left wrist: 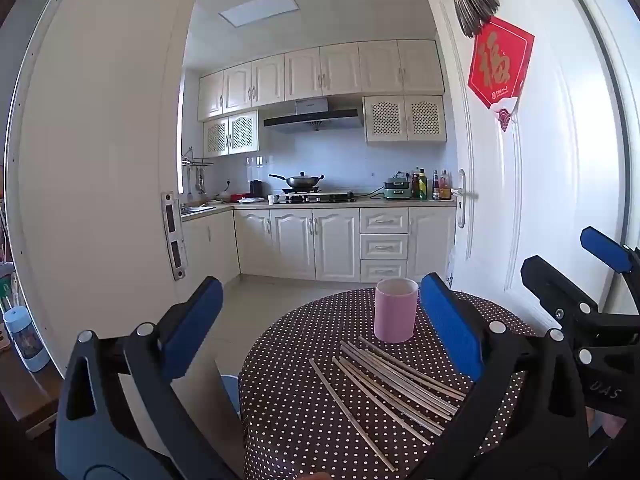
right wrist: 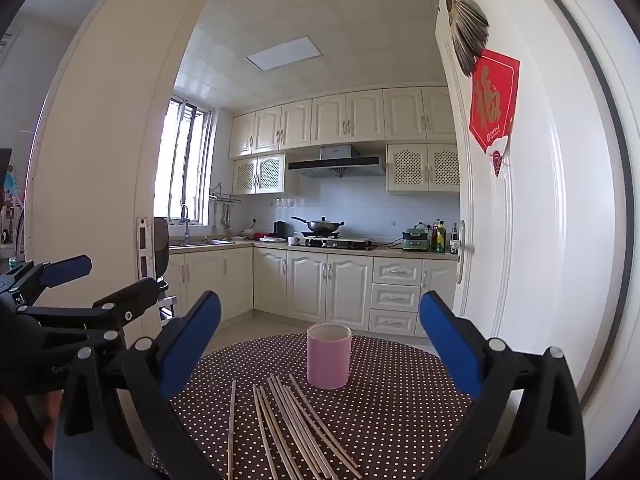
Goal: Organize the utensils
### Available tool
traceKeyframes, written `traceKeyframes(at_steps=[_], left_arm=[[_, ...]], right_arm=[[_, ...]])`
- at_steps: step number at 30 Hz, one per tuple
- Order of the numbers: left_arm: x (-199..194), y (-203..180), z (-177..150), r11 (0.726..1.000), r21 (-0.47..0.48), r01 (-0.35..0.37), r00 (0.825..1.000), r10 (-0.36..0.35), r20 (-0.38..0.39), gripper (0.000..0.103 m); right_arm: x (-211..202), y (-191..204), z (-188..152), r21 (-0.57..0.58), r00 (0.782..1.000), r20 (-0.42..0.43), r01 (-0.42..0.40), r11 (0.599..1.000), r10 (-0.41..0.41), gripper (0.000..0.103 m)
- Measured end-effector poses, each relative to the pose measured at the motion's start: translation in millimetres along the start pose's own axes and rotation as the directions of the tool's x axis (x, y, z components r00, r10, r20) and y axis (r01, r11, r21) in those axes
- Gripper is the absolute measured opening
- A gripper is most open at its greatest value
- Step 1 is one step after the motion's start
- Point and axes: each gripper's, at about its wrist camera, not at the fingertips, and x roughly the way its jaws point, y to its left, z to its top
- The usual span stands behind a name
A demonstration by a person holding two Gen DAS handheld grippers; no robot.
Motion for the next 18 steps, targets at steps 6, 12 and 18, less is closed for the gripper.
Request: traceKeyframes(at_steps=[6, 12, 18], left_arm=[[-0.5, -0.1, -0.3, 1.000, 0.001, -0.003, 1.000, 0.003, 0.007, 0.097], [3.2, 4.5, -1.5, 1.000, 0.008, -0.009, 1.000, 0.009, 0.013, 0.097], [0.7, 3.4, -1.0, 1.000, 0.002, -0.010, 1.000, 0.010, 0.016, 0.097]], right_arm=[[3.9, -1.6, 1.7, 0.009, 1.000, -0.004, -0.005, 1.000, 0.005, 0.096], [5.2, -2.0, -0.2, 0.003, 1.000, 0.000, -0.005, 1.000, 0.005, 0.096], [-2.8, 3.6, -5.0, -0.011, 1.000, 0.014, 0.003, 1.000, -0.003, 0.096]])
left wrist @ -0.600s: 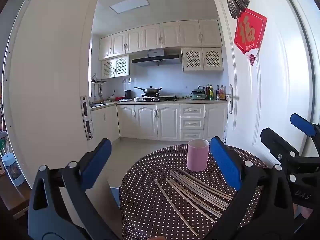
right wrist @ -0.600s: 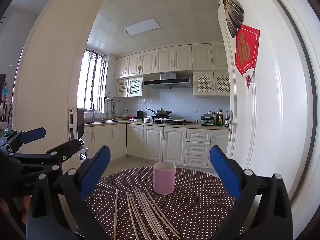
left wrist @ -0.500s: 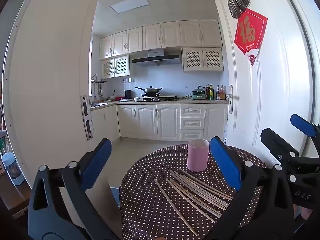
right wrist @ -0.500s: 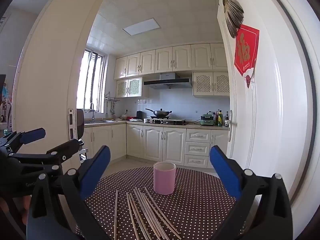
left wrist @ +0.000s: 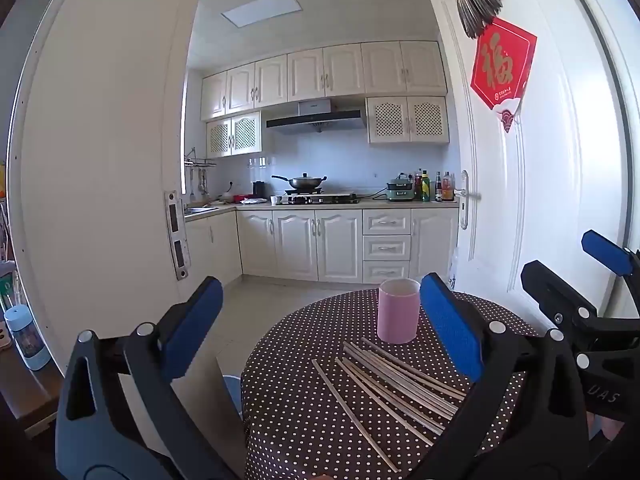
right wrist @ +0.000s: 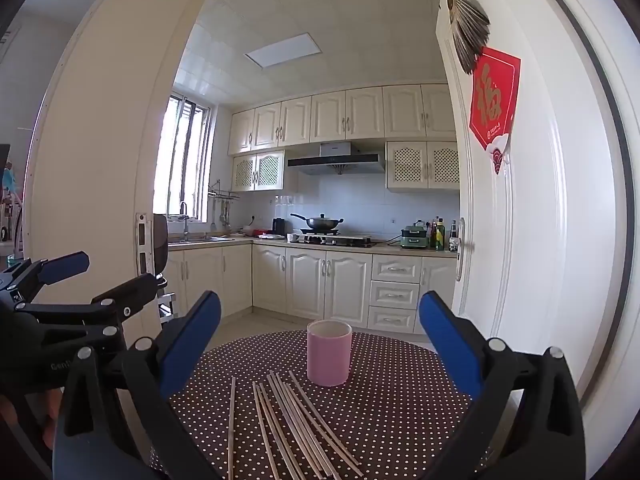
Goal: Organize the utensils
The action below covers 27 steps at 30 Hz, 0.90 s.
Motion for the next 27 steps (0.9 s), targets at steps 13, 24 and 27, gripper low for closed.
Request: traceKeyframes(at_steps=[13, 24, 27], left_arm=[[-4.1, -1.0, 3.2, 1.000, 0.000, 0.001, 1.000, -0.001, 0.005, 0.097], [-1.1, -0.6, -0.4, 1.000, -0.005, 0.007, 1.000, -0.007, 0.002, 0.097], [-0.4, -0.8, -0.6, 1.000, -0.004, 0.005, 1.000, -0.005, 0.001, 0.097]], right_arm=[[-0.8, -3.1, 0.5, 0.009, 1.000, -0.011, -0.012, 1.000, 0.012, 0.096], [-2.7, -2.3, 0.1, 0.013, 1.000, -0.001, -0.009, 1.000, 0.009, 0.096], [-3.8, -1.4, -0.6, 0.011, 1.000, 0.003, 0.000, 1.000, 0.000, 0.096]])
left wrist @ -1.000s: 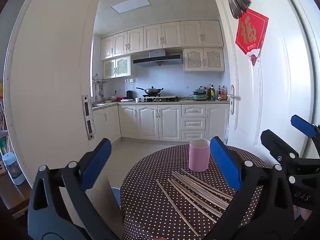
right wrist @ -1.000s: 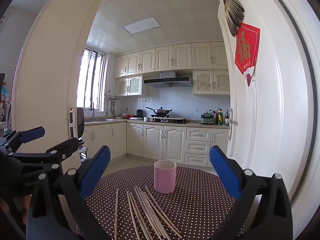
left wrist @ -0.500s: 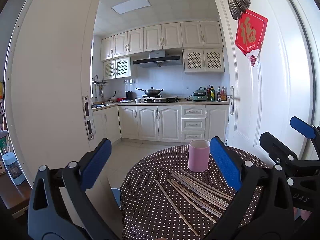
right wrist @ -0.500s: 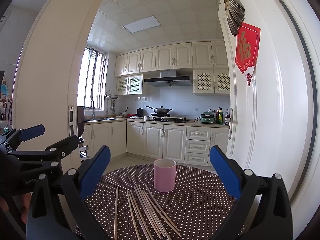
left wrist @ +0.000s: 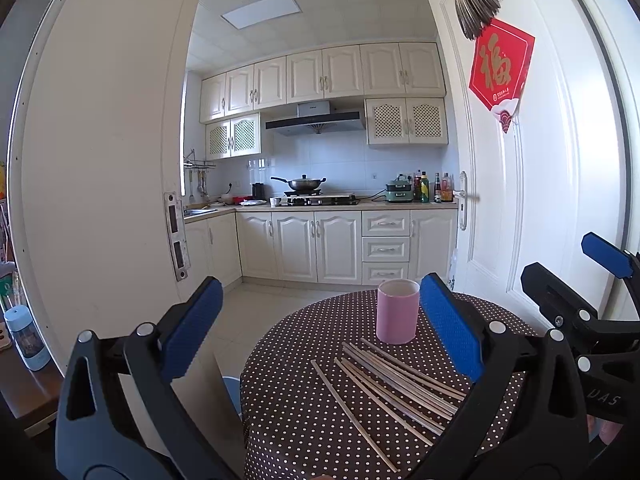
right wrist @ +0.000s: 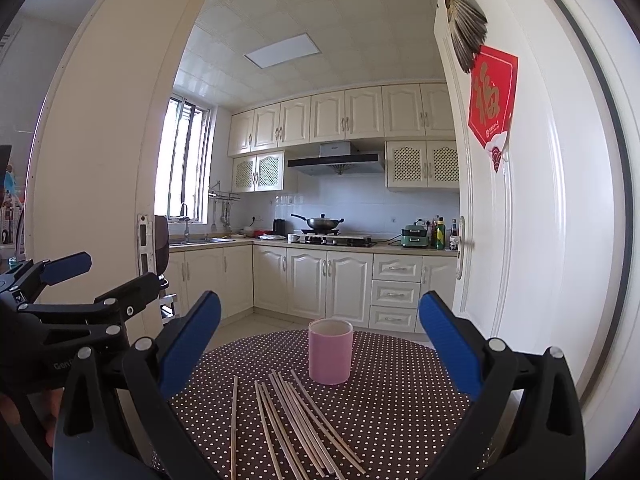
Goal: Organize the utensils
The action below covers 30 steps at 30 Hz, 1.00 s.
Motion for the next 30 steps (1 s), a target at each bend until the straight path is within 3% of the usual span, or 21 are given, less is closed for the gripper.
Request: traceKeyframes(at_steps=[30], left_arm=[[-1.1, 0.3, -3.1, 1.000, 0.003, -0.003, 1.000, 0.003, 0.005, 0.097]], right_arm=[[-2.4, 3.5, 1.1, -0.045, 1.000, 0.000, 0.027, 0.999, -0.027, 0.096]])
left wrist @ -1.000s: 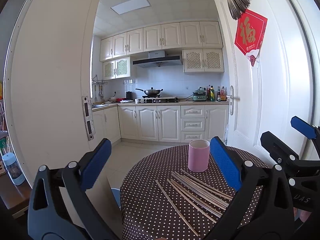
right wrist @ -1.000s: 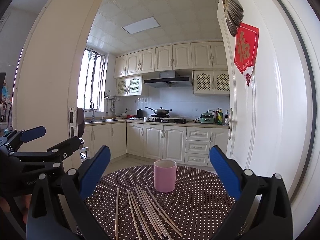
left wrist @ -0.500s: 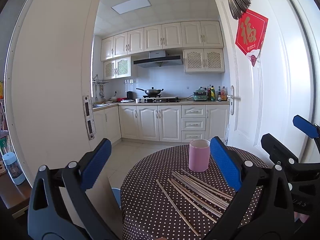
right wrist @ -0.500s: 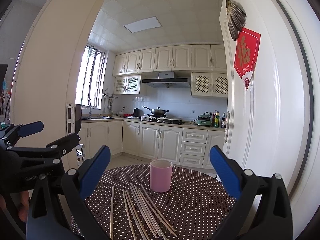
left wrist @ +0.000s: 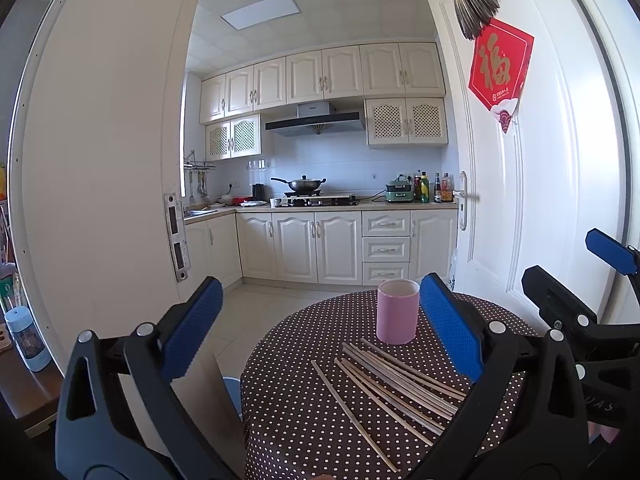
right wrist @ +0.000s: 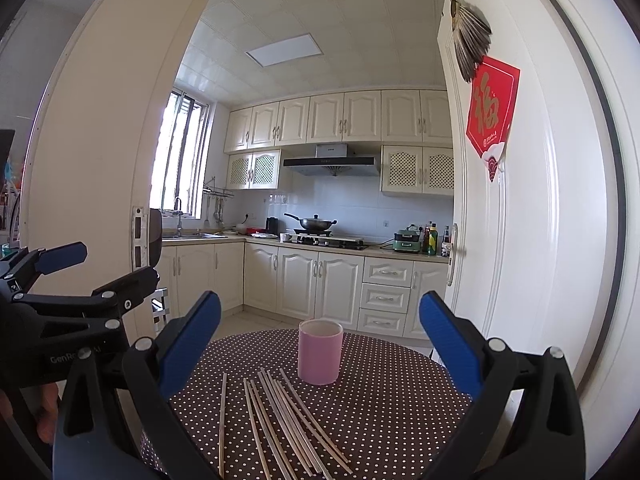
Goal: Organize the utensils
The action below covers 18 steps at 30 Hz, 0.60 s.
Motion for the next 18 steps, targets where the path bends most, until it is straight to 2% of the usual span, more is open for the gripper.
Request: traceKeyframes(at_steps=[18], left_arm=[[-0.1, 0.9, 1.4, 1.000, -0.003, 0.001, 1.000, -0.001, 0.002, 0.097]], right_arm=[[-0.2, 0.9, 0.4, -0.013, 1.000, 0.005, -0.008, 1.000, 0.008, 0.096]])
